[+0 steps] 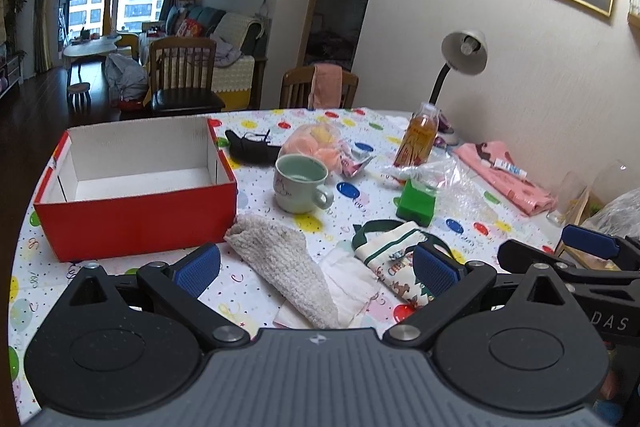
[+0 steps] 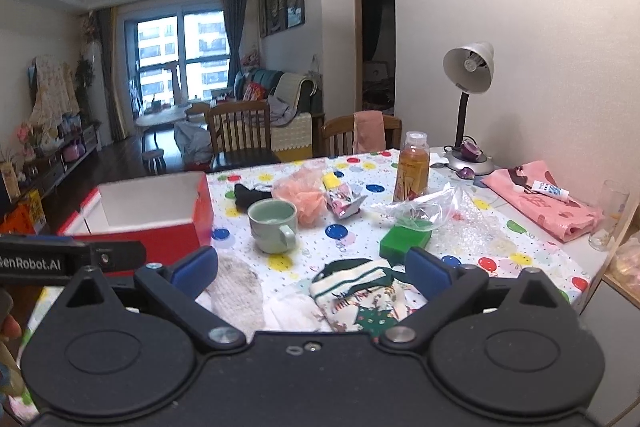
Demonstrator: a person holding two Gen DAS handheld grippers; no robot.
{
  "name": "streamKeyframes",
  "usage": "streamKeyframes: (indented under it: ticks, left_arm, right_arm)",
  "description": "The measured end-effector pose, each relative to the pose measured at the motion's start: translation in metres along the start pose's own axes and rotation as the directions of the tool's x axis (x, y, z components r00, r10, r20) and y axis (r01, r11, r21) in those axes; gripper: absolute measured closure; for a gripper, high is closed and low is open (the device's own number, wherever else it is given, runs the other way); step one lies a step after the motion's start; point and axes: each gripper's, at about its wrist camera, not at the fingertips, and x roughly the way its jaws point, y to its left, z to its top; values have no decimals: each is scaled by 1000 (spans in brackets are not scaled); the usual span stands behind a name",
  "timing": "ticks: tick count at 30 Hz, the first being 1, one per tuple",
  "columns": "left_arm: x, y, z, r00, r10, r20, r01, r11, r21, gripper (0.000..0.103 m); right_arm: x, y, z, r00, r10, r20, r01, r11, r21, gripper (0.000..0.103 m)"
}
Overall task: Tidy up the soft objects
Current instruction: 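Grasp the Christmas tote bag with the right gripper while the left gripper grasps the grey sock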
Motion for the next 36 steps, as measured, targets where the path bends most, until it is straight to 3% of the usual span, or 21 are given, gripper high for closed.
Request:
streamKeyframes:
  ticks: [17, 25, 30, 33, 36]
  left_arm:
    - [102, -6, -3, 989, 106, -101, -109, 994, -25, 1]
    - [155, -5, -4, 975, 157, -160, -168, 984, -56, 1]
    - [187, -4, -9, 956, 195, -218, -214, 975, -66, 2]
    - [204, -2, -12, 946, 206, -252, -232, 969, -80, 12]
    - [218, 2, -14, 934, 215, -284, -249, 965, -88, 16]
  right_arm:
    - [97, -51, -23, 976, 57, -209, -81, 991, -107, 19]
    - [144, -70, -36, 947, 85, -310, -138, 978, -156, 24]
    - [170, -78, -48, 919, 99, -381, -179, 967, -180, 28]
    - [184, -79, -53, 904, 110, -414, -204, 960, -189, 28]
    - [194, -81, -57, 891, 119, -438, -224, 955, -196, 28]
